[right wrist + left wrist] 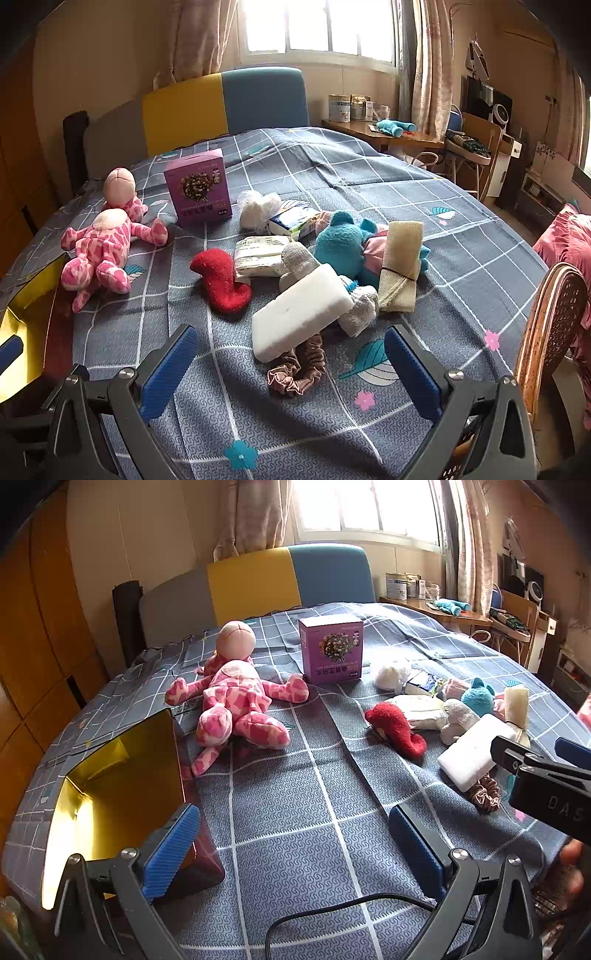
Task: Organize soft objects
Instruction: 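Move the left gripper toward the white sponge block among the soft items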
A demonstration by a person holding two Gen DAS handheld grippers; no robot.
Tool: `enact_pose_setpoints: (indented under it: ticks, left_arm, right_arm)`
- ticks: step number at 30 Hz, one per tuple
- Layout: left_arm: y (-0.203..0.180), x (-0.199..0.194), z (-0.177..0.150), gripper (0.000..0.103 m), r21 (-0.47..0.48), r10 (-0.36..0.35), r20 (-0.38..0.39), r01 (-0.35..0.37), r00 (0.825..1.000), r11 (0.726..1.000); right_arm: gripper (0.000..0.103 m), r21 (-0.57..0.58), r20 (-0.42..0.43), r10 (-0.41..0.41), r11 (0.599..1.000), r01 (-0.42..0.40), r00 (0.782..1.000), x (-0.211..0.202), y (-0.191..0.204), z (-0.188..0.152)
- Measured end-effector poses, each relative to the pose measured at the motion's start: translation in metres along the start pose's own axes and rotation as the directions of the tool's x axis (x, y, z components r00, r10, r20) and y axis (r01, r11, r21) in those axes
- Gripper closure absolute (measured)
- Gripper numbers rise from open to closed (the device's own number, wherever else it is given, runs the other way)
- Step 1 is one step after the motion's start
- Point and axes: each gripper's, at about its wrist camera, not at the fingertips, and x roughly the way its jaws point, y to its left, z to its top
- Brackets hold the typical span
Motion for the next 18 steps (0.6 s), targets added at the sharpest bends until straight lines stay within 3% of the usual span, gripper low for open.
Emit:
enact_pose_setpoints:
  ticks: [18]
  left_arm:
    - [-0.003,-0.006,0.001,0.0,0.012,-0.024,0.006,0.023,1.0,1.0]
  right_arm:
    - [0.0,0.002,0.007,-0.003,1.0,0.003,1.0,0.003,-0.013,0.007]
